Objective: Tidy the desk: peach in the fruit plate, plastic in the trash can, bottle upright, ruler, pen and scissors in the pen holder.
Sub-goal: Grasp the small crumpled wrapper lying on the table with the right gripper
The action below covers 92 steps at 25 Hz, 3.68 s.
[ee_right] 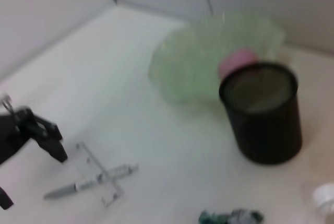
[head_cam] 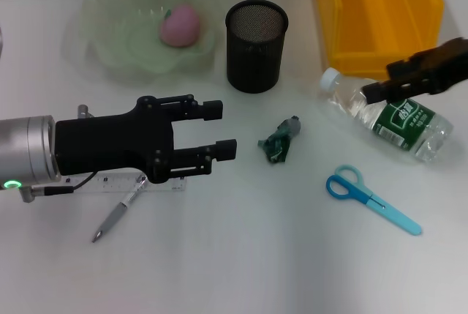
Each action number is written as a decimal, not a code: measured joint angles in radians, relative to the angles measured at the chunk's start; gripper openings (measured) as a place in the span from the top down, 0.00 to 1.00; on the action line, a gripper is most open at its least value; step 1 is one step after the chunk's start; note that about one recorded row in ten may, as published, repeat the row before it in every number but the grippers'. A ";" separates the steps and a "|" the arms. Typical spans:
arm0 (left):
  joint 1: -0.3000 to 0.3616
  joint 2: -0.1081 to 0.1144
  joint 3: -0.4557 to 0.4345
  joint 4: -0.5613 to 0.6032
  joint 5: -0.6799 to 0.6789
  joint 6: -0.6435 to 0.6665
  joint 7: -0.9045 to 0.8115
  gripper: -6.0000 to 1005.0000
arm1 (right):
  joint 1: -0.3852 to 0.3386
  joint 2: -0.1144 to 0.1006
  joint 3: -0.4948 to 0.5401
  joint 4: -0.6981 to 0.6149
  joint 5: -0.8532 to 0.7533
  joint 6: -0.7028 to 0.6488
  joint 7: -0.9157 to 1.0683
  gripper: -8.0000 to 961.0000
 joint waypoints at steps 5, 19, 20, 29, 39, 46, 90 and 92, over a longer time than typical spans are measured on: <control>0.008 0.000 0.000 0.000 -0.001 0.001 0.000 0.33 | 0.128 -0.012 -0.027 0.150 -0.093 0.028 0.073 0.14; 0.013 0.000 0.001 0.001 0.001 0.008 0.000 0.33 | 0.289 -0.006 -0.173 0.397 -0.256 0.295 0.304 0.15; 0.013 0.000 0.001 0.001 0.000 0.008 0.000 0.33 | 0.291 -0.005 -0.178 0.403 -0.253 0.301 0.313 0.15; 0.005 -0.001 0.002 0.001 -0.001 0.000 0.000 0.33 | 0.313 0.017 -0.169 0.500 -0.177 0.381 0.346 0.15; 0.029 -0.002 -0.006 -0.004 -0.001 -0.018 0.046 0.33 | 0.317 0.017 -0.166 0.608 -0.138 0.417 0.379 0.15; 0.056 -0.001 -0.011 -0.019 -0.003 -0.008 0.098 0.34 | 0.320 0.017 -0.177 0.656 -0.140 0.453 0.403 0.15; 0.072 -0.003 -0.011 -0.027 -0.013 -0.016 0.153 0.33 | 0.375 0.024 -0.233 0.795 -0.139 0.583 0.377 0.25; 0.071 -0.003 -0.011 -0.027 -0.013 -0.019 0.153 0.33 | 0.375 0.023 -0.233 0.795 -0.140 0.583 0.377 0.32</control>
